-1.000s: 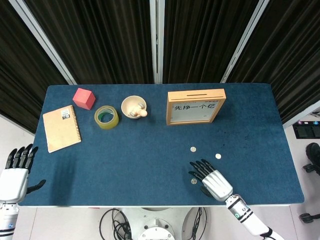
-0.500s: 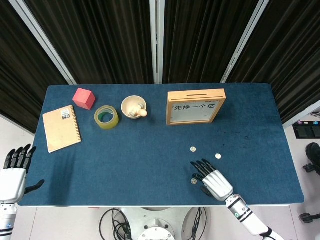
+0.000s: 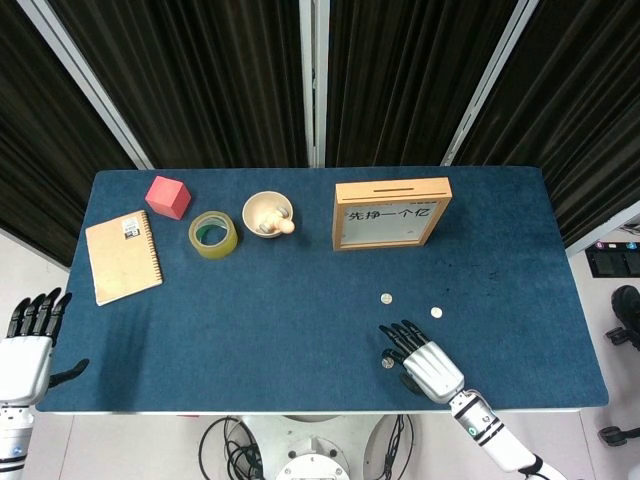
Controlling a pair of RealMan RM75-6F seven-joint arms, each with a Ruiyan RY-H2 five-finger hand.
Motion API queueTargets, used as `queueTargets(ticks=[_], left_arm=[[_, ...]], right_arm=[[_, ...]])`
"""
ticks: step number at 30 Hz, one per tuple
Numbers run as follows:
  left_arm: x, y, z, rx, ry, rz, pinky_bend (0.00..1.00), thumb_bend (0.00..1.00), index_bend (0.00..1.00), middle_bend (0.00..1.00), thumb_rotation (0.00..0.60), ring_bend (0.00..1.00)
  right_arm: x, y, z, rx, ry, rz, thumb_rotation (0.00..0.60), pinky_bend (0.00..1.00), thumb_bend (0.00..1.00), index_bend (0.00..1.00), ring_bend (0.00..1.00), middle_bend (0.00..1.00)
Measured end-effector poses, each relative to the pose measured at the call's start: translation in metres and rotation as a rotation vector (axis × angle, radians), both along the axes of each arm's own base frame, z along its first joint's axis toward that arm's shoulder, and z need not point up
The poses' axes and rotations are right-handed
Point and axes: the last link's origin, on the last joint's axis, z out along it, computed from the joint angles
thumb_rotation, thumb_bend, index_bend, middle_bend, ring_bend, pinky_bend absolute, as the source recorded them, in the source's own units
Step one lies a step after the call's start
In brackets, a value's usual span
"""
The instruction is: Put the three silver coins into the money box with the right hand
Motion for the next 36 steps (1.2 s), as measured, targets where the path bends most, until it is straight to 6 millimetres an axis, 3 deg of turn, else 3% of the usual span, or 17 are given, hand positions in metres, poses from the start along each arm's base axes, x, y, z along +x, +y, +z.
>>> queueTargets(ticks=[18,36], left_arm=[[-0.002,0.000,0.000,-0.002,-0.009,0.005,0.00,0.06,0.04,0.02,0.600,0.00],[-0.007,0.002,0.002,-0.001,-0.032,0.005,0.00,0.06,0.04,0.02,0.600,0.00]], right_arm=[[0.000,0.000,-0.004,0.004,0.020,-0.007,0.600,0.00,0.33,0.35,0.00,0.00],[0.003,-0.004,-0.012,-0.022,0.038,0.004,0.600,0.00,0.33,0.44,0.00,0.00]])
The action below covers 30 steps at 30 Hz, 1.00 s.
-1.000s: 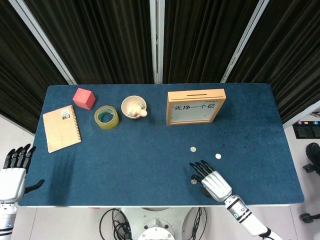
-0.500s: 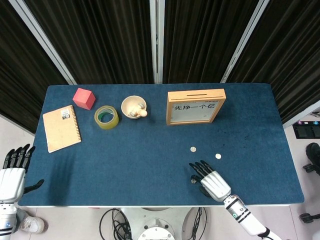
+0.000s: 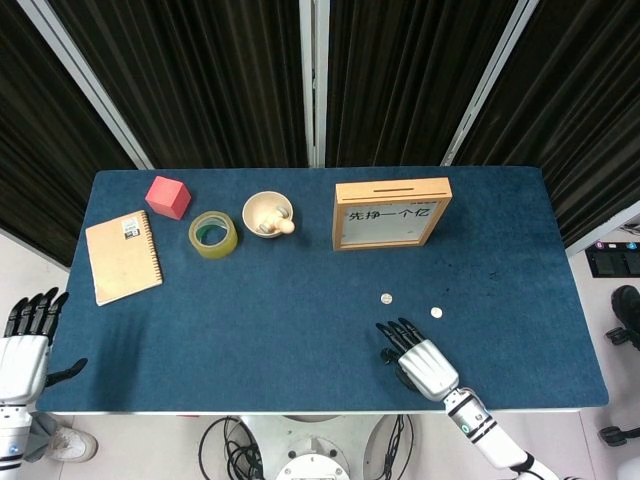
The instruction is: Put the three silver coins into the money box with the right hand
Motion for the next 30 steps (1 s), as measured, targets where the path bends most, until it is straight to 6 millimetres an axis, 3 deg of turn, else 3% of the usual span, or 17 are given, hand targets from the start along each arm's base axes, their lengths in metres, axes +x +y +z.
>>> queueTargets(ticks=[14,30], left_arm=[[-0.009,0.002,0.006,0.014,-0.025,0.002,0.00,0.06,0.04,0.03,0.600,0.00],[-0.011,0.001,0.007,0.021,-0.049,-0.008,0.00,0.04,0.04,0.04,0.600,0.00]], right_arm=[[0.006,-0.006,-0.012,-0.038,0.013,0.053,0.600,0.00,0.33,0.48,0.00,0.00],[0.009,-0.006,-0.011,-0.058,-0.036,0.071,0.600,0.00,0.33,0.46,0.00,0.00]])
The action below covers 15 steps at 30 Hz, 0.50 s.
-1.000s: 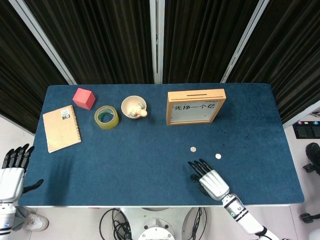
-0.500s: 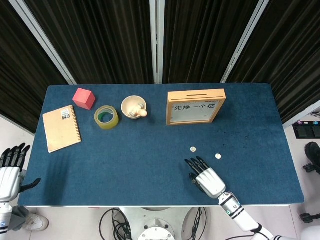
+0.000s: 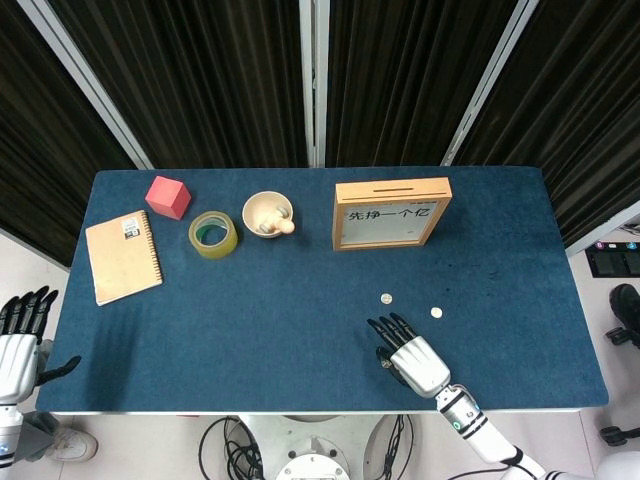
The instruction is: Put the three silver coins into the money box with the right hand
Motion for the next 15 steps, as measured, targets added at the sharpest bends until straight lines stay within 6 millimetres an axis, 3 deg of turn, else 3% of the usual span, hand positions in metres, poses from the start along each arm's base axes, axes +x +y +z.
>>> queueTargets(ticks=[15], left_arm=[[0.0000,0.0014,0.0000,0.006,0.004,-0.013,0.00,0.04,0.04,0.04,0.600,0.00]], right_arm=[[0.0026,-0.0031,-0.0012,-0.020,-0.041,0.017,0.600,0.00,0.34,0.43,0.00,0.00]])
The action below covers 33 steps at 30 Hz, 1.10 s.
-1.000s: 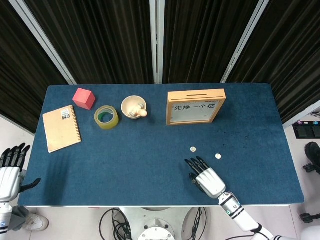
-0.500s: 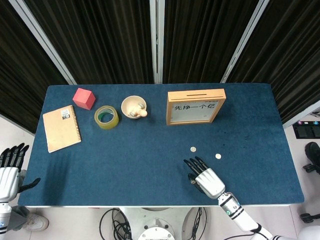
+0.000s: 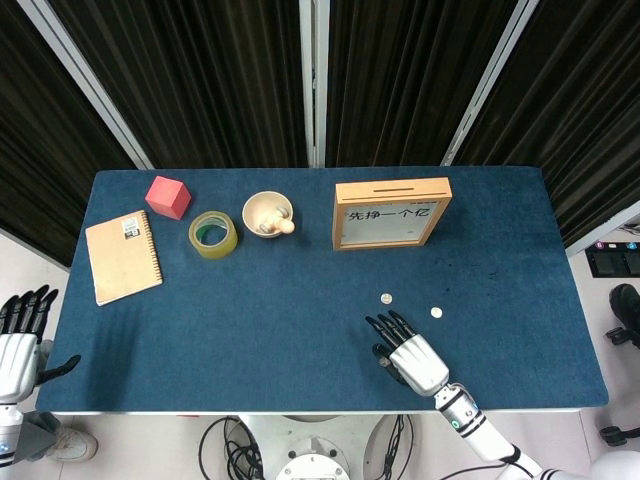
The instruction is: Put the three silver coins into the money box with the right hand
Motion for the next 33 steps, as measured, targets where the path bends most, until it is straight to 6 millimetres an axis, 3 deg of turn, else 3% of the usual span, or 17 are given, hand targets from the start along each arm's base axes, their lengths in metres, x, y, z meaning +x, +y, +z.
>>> queueTargets(ticks=[10,21,33], left_arm=[[-0.001,0.001,0.000,-0.001,-0.005,-0.003,0.00,0.04,0.04,0.04,0.600,0.00],[-0.001,0.002,-0.001,-0.006,-0.009,-0.002,0.00,0.04,0.04,0.04,0.600,0.00],[-0.001,0.002,-0.001,-0.017,-0.015,0.010,0.00,0.04,0.04,0.04,0.600,0.00]], right_arm=[[0.000,-0.002,-0.002,-0.010,-0.003,-0.003,0.600,0.00,0.35,0.54,0.00,0.00],[-0.001,-0.006,-0.001,-0.018,-0.007,-0.012,0.600,0.00,0.36,0.56,0.00,0.00],[0.000,-0.011,0.008,-0.031,-0.033,-0.014,0.600,0.00,0.43,0.68,0.00,0.00]])
